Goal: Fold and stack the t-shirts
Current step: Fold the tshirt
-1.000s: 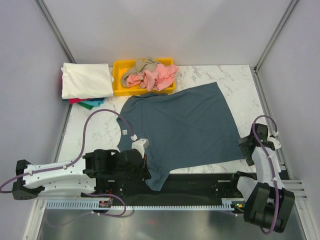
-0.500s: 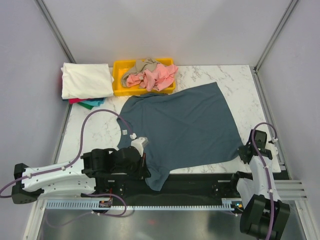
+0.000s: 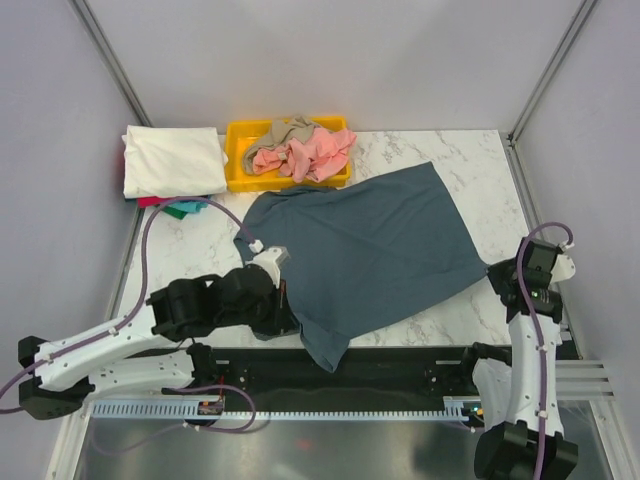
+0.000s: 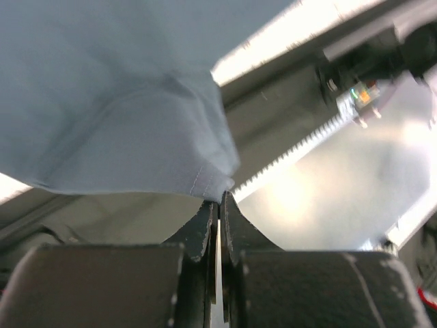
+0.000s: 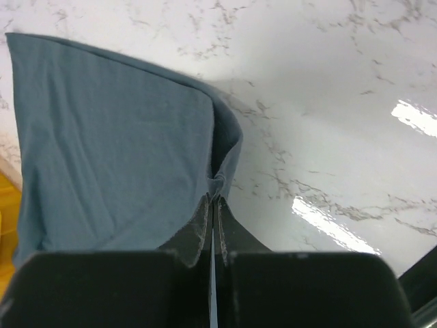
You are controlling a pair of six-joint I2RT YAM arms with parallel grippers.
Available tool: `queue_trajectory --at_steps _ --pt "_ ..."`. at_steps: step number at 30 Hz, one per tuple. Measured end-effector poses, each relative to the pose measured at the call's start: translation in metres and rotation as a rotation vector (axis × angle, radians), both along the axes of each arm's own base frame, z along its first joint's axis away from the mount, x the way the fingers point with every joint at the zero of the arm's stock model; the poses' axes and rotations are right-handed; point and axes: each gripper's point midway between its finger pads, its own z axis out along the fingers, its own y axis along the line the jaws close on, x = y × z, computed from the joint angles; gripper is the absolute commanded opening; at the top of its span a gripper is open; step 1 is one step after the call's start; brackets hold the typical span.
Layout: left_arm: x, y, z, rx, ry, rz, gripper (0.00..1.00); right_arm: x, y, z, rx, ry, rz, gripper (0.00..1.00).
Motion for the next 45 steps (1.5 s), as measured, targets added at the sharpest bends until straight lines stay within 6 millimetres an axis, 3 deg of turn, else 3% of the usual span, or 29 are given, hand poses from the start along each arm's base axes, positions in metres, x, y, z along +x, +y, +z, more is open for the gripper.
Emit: queue_trajectory --at_steps 4,10,18,23,32,45 --pt "0.037 0.009 -0.003 0.071 -0.026 0.084 0.02 0.019 0.004 0.001 0.023 0.006 0.067 0.00" --pt "0.090 0.027 -0.002 0.168 -0.043 0.173 0.02 0.051 0.010 -0.016 0.077 0.072 0.148 0.00" --pt "0.139 0.041 0.006 0.231 -0.075 0.214 0.02 0.112 0.011 0.011 0.030 0.010 0.233 0.00" --pt "0.164 0.052 0.005 0.275 -0.078 0.236 0.02 0.145 0.014 0.005 0.013 0.013 0.261 0.00" --pt "0.198 0.080 0.000 0.355 -0.072 0.281 0.02 0.165 0.013 -0.029 0.030 0.085 0.274 0.00" --pt "0.231 0.108 0.002 0.442 -0.081 0.333 0.02 0.191 0.019 -0.045 0.034 0.107 0.320 0.00"
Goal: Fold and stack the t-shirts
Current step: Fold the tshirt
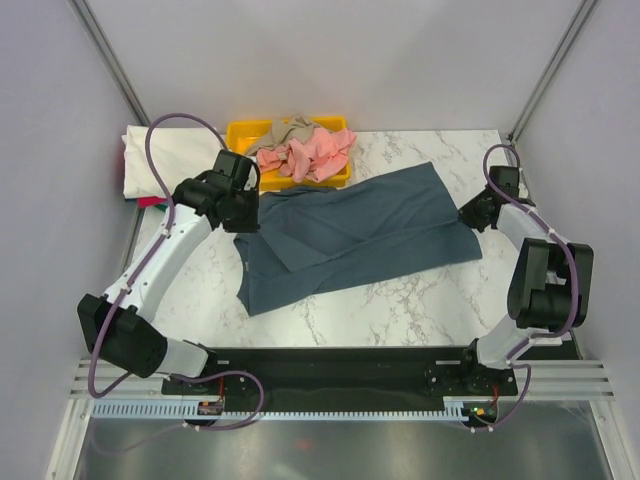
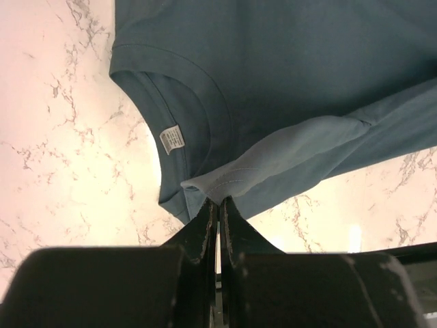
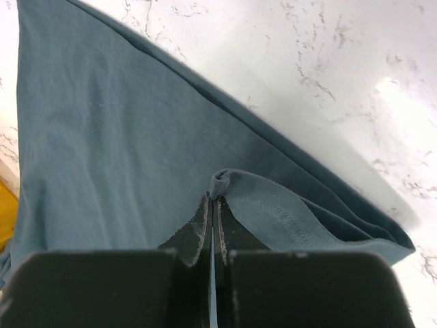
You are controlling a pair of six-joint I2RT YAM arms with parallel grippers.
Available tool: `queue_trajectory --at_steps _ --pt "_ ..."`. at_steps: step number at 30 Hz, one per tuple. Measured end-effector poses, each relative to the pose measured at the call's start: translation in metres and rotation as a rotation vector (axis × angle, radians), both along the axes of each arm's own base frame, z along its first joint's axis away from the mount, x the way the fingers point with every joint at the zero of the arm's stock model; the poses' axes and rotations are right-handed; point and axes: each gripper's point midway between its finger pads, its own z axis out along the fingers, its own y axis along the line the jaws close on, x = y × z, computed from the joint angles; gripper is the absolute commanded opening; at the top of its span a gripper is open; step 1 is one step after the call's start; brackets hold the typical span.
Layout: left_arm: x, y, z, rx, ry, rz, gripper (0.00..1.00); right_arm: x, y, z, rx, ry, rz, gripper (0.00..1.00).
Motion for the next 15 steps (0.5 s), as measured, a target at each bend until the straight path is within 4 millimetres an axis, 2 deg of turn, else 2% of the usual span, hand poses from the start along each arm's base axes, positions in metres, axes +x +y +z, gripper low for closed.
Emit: queue_trajectory --at_steps 12,14,15 --pt "0.033 0.006 -0.022 0.089 0.060 0.029 0.02 0.018 0.007 -0.019 0.013 0.033 0.038 0.00" --pt "0.042 0.006 -0.027 0.105 0.068 0.039 0.05 0.019 0.007 -0.024 0.014 0.043 0.038 0.13" --pt "0.047 0.007 -0.030 0.114 0.073 0.045 0.11 0.020 0.007 -0.025 0.015 0.044 0.038 0.50"
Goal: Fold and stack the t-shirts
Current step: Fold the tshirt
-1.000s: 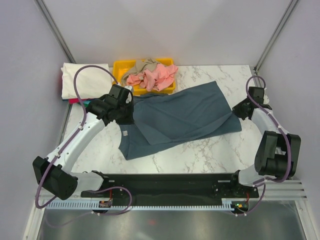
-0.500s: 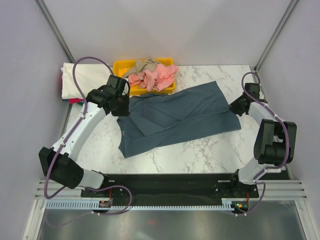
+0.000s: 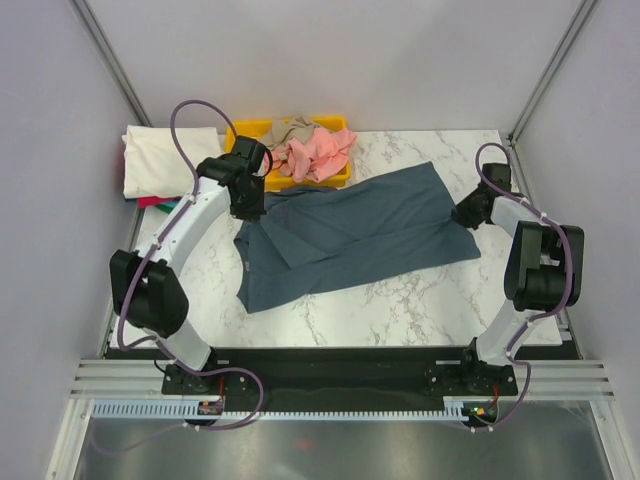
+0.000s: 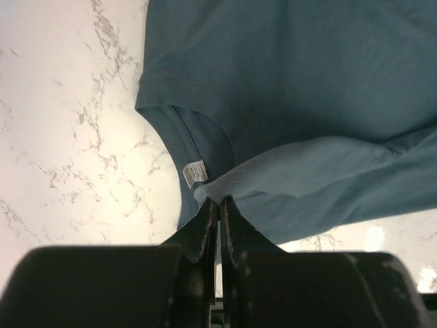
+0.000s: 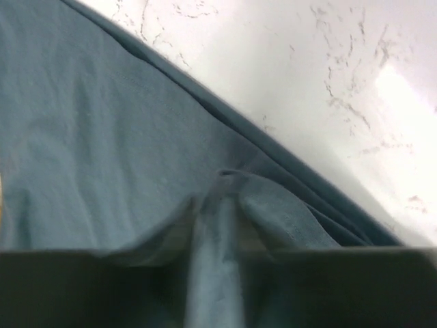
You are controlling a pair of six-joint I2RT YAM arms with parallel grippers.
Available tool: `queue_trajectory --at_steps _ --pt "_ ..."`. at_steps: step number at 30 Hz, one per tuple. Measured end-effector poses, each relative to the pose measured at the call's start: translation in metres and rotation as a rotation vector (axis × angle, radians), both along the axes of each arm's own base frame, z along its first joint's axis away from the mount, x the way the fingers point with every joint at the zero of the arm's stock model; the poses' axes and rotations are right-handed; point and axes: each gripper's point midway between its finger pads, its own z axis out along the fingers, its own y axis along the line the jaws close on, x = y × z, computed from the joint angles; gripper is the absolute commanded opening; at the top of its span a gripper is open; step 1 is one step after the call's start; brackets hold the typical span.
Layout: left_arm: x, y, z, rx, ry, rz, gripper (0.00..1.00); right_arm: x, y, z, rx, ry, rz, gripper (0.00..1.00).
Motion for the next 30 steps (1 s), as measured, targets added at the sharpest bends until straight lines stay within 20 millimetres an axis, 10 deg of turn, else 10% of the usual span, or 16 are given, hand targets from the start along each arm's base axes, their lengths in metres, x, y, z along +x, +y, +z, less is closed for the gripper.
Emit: queue_trajectory --at_steps 3,7,13,17,24,30 --pt "0.012 0.009 -0.007 0.033 0.010 0.025 0.50 0.004 0.000 -0.001 -0.003 -0.012 0.013 0.98" --pt "0.021 0.035 -0.013 0.070 0.022 0.113 0.78 0.015 -0.002 0.015 -0.027 -0.046 0.045 0.98" --pt "0.007 0.047 0.014 0.015 -0.083 0.162 0.76 0.015 -0.014 0.049 -0.070 -0.128 0.051 0.98" --pt "-0.043 0.034 0.016 -0.142 -0.139 0.139 0.73 -0.042 -0.028 0.050 -0.067 -0.140 -0.007 0.97" --pt "-0.131 0.010 -0.066 -0.351 0.033 0.152 0.73 -0.114 -0.017 0.005 -0.008 -0.063 -0.007 0.90" --pt "-0.156 -0.008 -0.091 -0.377 0.123 0.164 0.80 -0.114 -0.014 -0.019 0.048 -0.046 0.008 0.80"
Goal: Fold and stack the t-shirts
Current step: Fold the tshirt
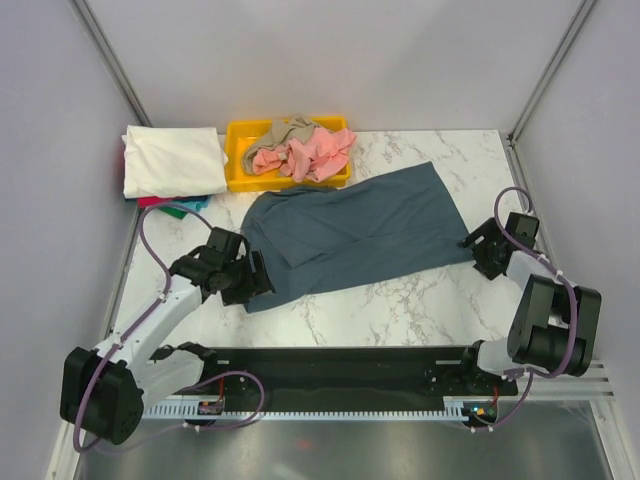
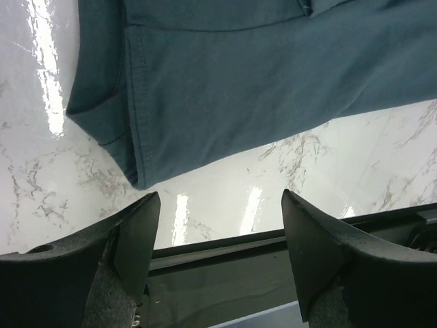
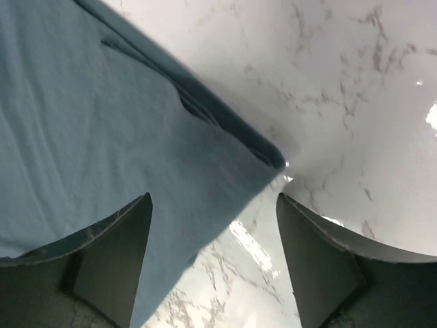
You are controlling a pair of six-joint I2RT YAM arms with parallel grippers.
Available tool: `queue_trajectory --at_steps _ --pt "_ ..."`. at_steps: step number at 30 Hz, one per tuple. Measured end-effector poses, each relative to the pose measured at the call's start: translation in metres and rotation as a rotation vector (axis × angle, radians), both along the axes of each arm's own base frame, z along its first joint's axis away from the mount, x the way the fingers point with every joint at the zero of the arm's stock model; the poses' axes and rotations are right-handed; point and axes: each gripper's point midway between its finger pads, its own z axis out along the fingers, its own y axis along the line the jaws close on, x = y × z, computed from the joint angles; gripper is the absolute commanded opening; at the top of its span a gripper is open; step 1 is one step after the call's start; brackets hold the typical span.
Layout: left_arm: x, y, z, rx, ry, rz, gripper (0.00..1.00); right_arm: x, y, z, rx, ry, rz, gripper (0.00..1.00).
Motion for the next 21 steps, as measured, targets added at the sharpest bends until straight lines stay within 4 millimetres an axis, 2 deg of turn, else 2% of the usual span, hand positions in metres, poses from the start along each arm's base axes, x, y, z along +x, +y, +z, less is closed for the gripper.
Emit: queue_trajectory --at_steps 2,3,6,8,10,11,14,17,21 --pt "0.004 -0.004 -0.002 -0.014 -0.012 0.020 0.80 0.011 -0.002 0.000 0.005 -0.027 0.002 0.77" --pt "0.005 -0.004 -0.005 -0.014 -0.014 0.036 0.80 0.015 -0.003 0.000 0.003 -0.037 0.002 0.70" --pt "0.000 -0.002 -0.025 -0.008 0.027 0.071 0.79 0.024 -0.005 -0.002 0.002 -0.052 0.002 0.59" --pt "-0.007 0.000 -0.037 0.004 0.066 0.089 0.78 0.027 -0.006 -0.004 0.006 -0.057 -0.001 0.58" --pt "-0.013 0.002 -0.047 0.022 0.094 0.107 0.78 0.030 -0.006 -0.004 0.008 -0.069 0.003 0.47" --pt "-0.015 0.002 -0.051 0.028 0.101 0.112 0.78 0.031 -0.006 -0.006 0.009 -0.067 0.004 0.37" --pt "-0.018 0.003 -0.056 0.042 0.107 0.127 0.77 0.031 -0.005 -0.011 0.015 -0.059 0.006 0.22" --pt "-0.016 0.003 -0.058 0.058 0.112 0.140 0.77 0.030 -0.004 -0.013 0.019 -0.056 0.007 0.13" --pt "-0.015 0.003 -0.058 0.077 0.121 0.146 0.76 0.030 -0.004 -0.013 0.018 -0.055 0.010 0.06"
